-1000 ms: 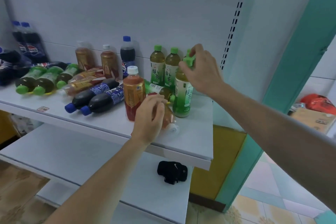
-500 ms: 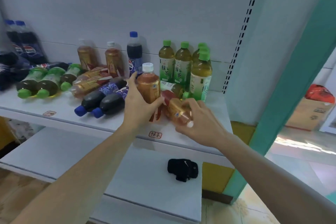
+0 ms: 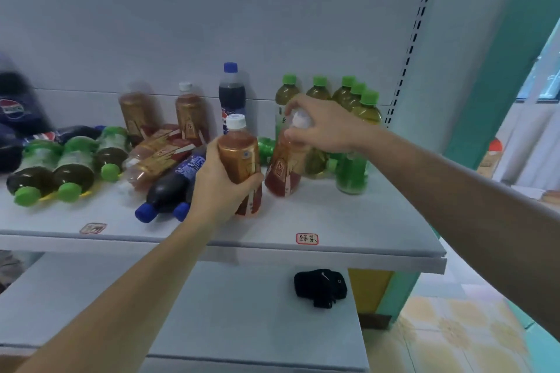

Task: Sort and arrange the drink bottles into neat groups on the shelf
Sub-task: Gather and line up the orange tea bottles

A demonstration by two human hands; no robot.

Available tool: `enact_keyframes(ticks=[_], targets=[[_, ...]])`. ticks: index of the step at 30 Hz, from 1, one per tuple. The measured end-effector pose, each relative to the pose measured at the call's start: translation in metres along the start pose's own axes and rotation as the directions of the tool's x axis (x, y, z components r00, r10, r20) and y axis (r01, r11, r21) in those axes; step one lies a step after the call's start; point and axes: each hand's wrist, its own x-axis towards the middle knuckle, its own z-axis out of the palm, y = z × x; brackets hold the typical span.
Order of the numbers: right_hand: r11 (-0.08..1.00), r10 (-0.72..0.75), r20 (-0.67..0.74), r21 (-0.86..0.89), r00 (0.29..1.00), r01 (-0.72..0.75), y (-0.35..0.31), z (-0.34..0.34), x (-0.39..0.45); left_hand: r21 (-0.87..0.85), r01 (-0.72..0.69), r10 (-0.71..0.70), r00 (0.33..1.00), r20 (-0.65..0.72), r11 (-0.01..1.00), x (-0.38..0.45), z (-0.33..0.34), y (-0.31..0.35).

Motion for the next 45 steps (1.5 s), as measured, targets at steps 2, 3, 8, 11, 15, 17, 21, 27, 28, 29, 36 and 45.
enact_keyframes(ticks=[2, 3, 8, 11, 15, 17, 21, 27, 28, 29, 36, 45], targets=[[1.000, 0.021, 0.017, 0.004, 1.000, -0.022, -0.009, 0.003, 0.015, -0.016, -0.013, 0.013, 1.000, 0.015, 1.000, 0.000, -0.002, -0.002], [1.000, 0.021, 0.017, -0.011, 1.000, -0.021, -0.012, 0.006, 0.022, -0.024, -0.023, 0.023, 1.000, 0.015, 0.999, 0.000, -0.002, -0.003], [0.998, 0.053, -0.026, 0.021, 0.998, -0.052, -0.008, 0.018, 0.032, -0.051, -0.049, 0.050, 0.999, 0.018, 0.998, -0.004, 0.001, -0.009], [0.985, 0.081, 0.012, 0.150, 0.997, -0.082, 0.006, 0.017, 0.027, -0.064, -0.050, 0.051, 0.999, 0.007, 0.997, -0.003, 0.003, -0.011], [0.948, 0.234, -0.113, 0.247, 0.966, -0.201, 0.033, 0.014, 0.019, -0.083, -0.031, 0.032, 0.999, 0.011, 0.996, -0.003, 0.007, -0.015], [0.975, 0.221, -0.140, 0.011, 0.965, -0.222, 0.037, 0.023, 0.018, -0.104, -0.002, 0.002, 1.000, 0.000, 0.995, -0.006, 0.011, -0.016], [0.916, 0.220, 0.079, -0.359, 0.972, -0.178, 0.036, 0.068, 0.015, -0.102, 0.015, -0.017, 1.000, -0.018, 0.995, -0.009, 0.016, -0.019], [0.736, 0.269, 0.096, -0.663, 0.958, -0.140, 0.047, 0.085, 0.021, -0.085, 0.026, -0.025, 1.000, 0.019, 0.996, -0.010, 0.014, -0.021], [0.749, 0.261, 0.123, -0.651, 0.957, -0.121, 0.045, 0.082, 0.021, -0.093, 0.033, -0.029, 0.999, 0.041, 0.995, -0.010, 0.014, -0.021], [0.769, 0.246, 0.154, -0.631, 0.957, -0.097, 0.043, 0.076, 0.021, -0.097, 0.037, -0.031, 0.998, 0.059, 0.995, -0.010, 0.014, -0.022], [0.835, 0.233, 0.232, -0.546, 0.944, -0.072, 0.017, -0.012, 0.043, -0.097, 0.063, -0.052, 0.992, 0.112, 0.993, -0.008, 0.013, -0.022], [0.897, 0.188, 0.075, -0.419, 0.979, -0.140, 0.018, -0.050, 0.080, -0.100, 0.075, -0.055, 0.979, 0.196, 0.992, -0.006, 0.015, -0.024]])
